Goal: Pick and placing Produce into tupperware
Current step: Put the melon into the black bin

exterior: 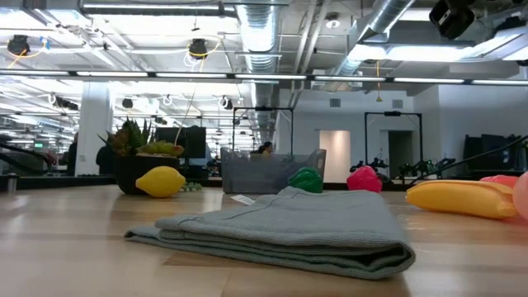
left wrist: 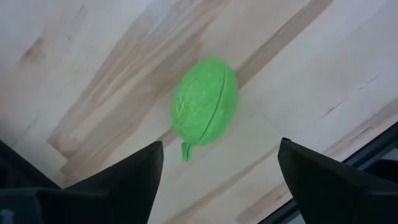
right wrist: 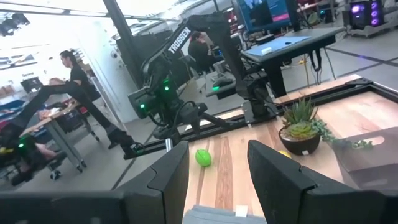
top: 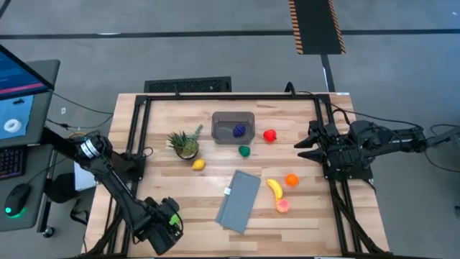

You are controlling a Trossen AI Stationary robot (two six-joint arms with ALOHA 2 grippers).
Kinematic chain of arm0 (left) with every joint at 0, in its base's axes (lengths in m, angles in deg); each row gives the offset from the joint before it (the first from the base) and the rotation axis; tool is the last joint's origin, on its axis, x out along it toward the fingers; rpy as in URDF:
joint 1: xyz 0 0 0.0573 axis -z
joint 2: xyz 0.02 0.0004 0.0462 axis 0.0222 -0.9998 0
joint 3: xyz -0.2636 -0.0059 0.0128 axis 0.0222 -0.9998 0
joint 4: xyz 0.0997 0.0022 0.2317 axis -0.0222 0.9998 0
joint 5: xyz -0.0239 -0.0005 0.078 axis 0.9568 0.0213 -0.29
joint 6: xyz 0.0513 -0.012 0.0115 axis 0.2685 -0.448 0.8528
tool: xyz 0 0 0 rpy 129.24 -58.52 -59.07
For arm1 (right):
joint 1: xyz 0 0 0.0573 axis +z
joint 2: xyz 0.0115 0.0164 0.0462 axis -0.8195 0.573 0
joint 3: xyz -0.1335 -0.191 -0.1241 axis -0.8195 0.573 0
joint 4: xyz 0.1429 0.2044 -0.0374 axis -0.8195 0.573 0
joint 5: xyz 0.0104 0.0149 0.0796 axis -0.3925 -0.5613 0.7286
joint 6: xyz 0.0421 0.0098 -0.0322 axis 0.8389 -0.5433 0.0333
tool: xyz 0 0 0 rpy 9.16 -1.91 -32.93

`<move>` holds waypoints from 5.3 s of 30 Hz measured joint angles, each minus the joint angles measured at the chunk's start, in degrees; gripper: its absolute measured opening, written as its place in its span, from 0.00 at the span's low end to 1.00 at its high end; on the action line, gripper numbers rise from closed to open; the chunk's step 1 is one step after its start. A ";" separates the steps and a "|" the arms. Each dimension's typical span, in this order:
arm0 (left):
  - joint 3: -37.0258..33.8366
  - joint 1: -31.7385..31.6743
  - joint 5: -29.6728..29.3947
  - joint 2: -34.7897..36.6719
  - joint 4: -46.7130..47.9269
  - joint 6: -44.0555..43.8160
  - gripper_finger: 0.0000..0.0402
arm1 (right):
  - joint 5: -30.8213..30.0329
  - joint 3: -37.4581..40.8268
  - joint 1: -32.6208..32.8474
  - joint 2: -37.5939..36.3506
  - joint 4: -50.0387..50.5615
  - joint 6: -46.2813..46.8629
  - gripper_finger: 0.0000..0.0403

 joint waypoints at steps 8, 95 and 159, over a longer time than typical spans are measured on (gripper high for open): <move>-1.60 1.29 -3.38 0.02 0.22 -1.49 0.76 | 0.28 0.00 0.00 0.00 0.08 -0.78 0.46; -14.03 -3.62 1.91 -0.04 -15.88 11.69 0.76 | 0.43 0.00 0.01 0.00 -0.05 0.14 0.46; -15.24 -4.13 3.57 0.00 -19.64 11.30 0.57 | 0.41 0.00 0.01 0.00 0.03 -0.01 0.46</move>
